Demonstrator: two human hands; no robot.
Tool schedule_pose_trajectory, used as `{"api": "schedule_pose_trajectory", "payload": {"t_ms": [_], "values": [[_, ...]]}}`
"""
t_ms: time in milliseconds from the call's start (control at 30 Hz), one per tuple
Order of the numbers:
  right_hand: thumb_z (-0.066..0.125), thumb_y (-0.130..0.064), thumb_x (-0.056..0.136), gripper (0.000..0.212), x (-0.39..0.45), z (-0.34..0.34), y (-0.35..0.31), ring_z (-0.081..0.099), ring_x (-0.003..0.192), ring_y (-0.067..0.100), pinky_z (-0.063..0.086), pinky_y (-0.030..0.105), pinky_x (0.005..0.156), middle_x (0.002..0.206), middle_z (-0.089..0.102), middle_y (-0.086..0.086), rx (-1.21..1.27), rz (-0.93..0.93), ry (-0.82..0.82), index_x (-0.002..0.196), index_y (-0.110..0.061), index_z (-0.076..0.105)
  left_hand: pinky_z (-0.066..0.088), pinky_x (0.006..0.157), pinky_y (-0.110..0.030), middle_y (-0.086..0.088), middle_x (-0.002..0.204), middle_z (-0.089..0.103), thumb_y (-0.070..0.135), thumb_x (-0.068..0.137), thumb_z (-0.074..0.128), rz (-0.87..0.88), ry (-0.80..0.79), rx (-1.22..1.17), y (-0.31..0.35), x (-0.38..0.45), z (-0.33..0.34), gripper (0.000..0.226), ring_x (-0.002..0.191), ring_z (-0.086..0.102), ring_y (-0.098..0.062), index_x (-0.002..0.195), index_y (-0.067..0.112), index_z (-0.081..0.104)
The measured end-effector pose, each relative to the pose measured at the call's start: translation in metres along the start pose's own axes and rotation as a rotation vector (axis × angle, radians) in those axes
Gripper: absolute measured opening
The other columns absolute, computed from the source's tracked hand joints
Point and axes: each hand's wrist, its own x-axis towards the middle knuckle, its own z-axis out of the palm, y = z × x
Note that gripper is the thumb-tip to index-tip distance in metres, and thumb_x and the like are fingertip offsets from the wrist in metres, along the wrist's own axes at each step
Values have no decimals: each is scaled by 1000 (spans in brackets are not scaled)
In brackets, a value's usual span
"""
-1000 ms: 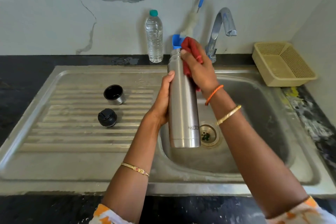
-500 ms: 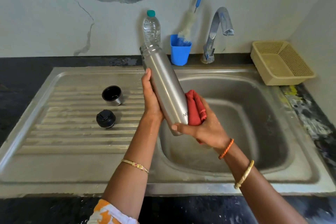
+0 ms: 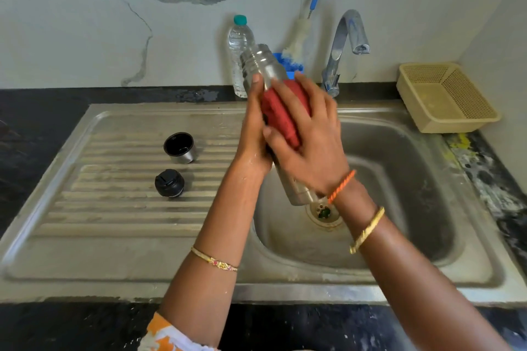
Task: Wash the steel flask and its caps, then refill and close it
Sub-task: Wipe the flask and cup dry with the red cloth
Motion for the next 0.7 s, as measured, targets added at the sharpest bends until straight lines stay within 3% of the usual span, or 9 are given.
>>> {"api": "schedule_pose_trajectory", "payload": {"t_ms": [67, 133, 267, 433, 500, 600, 700], "values": [[40, -57, 85, 57, 27, 2, -5, 33, 131, 31, 36, 53, 102, 149, 36, 5, 2, 3, -39, 138, -36, 45, 32, 116, -45, -11, 131, 60, 61, 97, 33, 46, -35, -64, -7, 2, -3, 62, 130, 51, -27, 133, 14, 52], [38, -54, 87, 53, 39, 8, -5, 35, 130, 33, 39, 57, 97, 147, 39, 8, -56, -71, -95, 136, -36, 49, 38, 112, -42, -6, 121, 67, 59, 100, 28, 86, -19, -109, -4, 4, -6, 57, 121, 58, -22, 128, 17, 55], [45, -46, 88, 51, 14, 10, 6, 34, 132, 37, 39, 58, 96, 148, 37, 13, -151, -244, -154, 136, -33, 50, 41, 110, -44, -14, 112, 64, 71, 92, 31, 121, 3, -117, 8, 8, -18, 75, 112, 59, -27, 122, 6, 55], [60, -30, 88, 48, -43, 6, 41, 31, 137, 36, 32, 53, 107, 148, 35, 17, -28, -290, -135, 135, -20, 53, 57, 79, -38, -12, 88, 66, 70, 91, 37, 151, 236, -63, 10, 13, -32, 71, 85, 65, -24, 122, 8, 56], [60, -26, 89, 48, -53, 4, 49, 35, 136, 28, 31, 46, 111, 146, 37, 16, 154, -206, -110, 134, -13, 52, 56, 77, -36, -11, 90, 68, 70, 90, 40, 135, 265, -60, 6, 14, -34, 70, 86, 65, -23, 122, 10, 58], [58, -28, 89, 52, -47, 3, 48, 43, 133, 15, 35, 42, 111, 141, 47, 6, 546, 101, -89, 137, -12, 49, 55, 87, -40, -16, 106, 65, 69, 90, 39, 109, 215, -16, 4, 16, -34, 79, 97, 63, -27, 133, 4, 53], [62, -29, 86, 53, -36, 9, 41, 46, 130, 17, 36, 44, 110, 138, 52, 4, 641, 181, -10, 135, -15, 49, 54, 91, -41, -21, 108, 64, 75, 81, 48, 61, 92, 242, 3, 10, -20, 90, 97, 65, -27, 126, -3, 55]]}}
